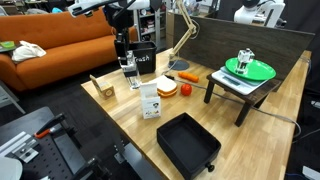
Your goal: Move the perfume bottle on the table next to the white box
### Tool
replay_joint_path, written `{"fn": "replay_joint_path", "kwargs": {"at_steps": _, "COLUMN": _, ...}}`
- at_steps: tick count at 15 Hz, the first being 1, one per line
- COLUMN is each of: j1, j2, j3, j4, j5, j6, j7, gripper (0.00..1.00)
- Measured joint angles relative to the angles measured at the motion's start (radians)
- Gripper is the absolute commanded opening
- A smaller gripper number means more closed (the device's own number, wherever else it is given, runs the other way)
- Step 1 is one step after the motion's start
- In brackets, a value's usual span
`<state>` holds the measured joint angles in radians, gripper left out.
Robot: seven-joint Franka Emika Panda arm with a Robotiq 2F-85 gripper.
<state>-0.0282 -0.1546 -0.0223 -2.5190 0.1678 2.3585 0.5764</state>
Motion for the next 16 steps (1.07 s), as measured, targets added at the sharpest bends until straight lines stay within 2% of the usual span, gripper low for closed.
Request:
{"fn": "replay_joint_path", "kwargs": {"at_steps": 8, "j1": -0.093, "j2": -0.016, "j3": -0.032, "j4": 0.038, "j5": -0.084, "j6": 0.001, "j7": 0.066, "gripper": 0.27}}
{"fn": "replay_joint_path", "kwargs": {"at_steps": 16, "j1": -0.095, "j2": -0.023, "j3": -0.029, "j4": 0.047, "j5": -0.097, "j6": 0.006, "j7": 0.098, "gripper": 0.27}}
